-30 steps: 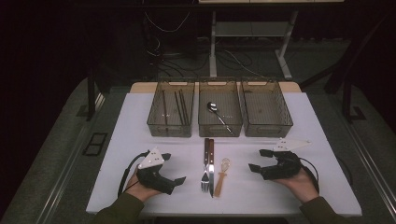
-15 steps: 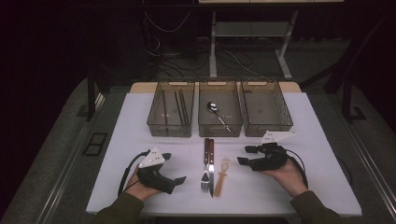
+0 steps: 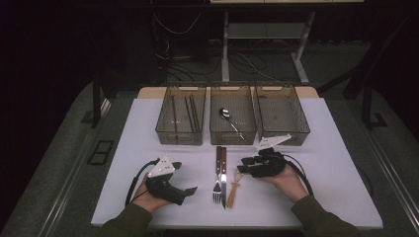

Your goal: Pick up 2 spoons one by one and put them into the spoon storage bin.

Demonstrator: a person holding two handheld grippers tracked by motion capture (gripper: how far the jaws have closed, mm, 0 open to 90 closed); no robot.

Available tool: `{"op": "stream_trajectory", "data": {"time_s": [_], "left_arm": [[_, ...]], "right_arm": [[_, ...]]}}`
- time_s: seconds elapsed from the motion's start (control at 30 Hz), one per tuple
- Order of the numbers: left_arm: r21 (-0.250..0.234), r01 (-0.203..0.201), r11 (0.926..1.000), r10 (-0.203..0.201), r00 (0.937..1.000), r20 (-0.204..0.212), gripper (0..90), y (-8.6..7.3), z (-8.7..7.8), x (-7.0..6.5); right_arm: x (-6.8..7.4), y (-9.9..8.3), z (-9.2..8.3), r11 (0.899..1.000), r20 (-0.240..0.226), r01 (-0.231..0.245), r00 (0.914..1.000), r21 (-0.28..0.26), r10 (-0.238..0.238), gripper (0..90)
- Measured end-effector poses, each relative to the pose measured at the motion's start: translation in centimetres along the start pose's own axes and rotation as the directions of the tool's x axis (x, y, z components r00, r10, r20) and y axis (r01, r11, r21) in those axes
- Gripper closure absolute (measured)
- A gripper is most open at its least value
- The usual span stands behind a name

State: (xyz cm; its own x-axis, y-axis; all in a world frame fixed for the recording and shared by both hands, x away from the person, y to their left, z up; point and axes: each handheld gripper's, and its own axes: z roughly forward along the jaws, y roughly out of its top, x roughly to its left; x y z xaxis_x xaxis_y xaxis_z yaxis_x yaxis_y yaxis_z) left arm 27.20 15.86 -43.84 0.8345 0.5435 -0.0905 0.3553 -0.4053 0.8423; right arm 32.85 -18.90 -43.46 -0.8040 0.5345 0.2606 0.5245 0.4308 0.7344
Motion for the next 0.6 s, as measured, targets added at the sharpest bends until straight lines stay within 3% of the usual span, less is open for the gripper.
{"op": "stream_trajectory", "data": {"time_s": [0.27, 0.6], "left_arm": [[-0.005, -0.003, 1.0, 0.003, 1.0, 0.004, 0.0, 0.0, -0.1, 0.0], [-0.007, -0.006, 1.0, 0.006, 1.0, 0.008, 0.0, 0.0, -0.1, 0.0]], "right_arm": [[-0.2, -0.2, 1.9, 0.999, -0.015, -0.003, 0.9999, 0.049, 0.004, 67.0], [-0.3, -0.5, 2.1, 0.997, -0.015, 0.002, 0.9999, 0.08, -0.001, 71.3]]}}
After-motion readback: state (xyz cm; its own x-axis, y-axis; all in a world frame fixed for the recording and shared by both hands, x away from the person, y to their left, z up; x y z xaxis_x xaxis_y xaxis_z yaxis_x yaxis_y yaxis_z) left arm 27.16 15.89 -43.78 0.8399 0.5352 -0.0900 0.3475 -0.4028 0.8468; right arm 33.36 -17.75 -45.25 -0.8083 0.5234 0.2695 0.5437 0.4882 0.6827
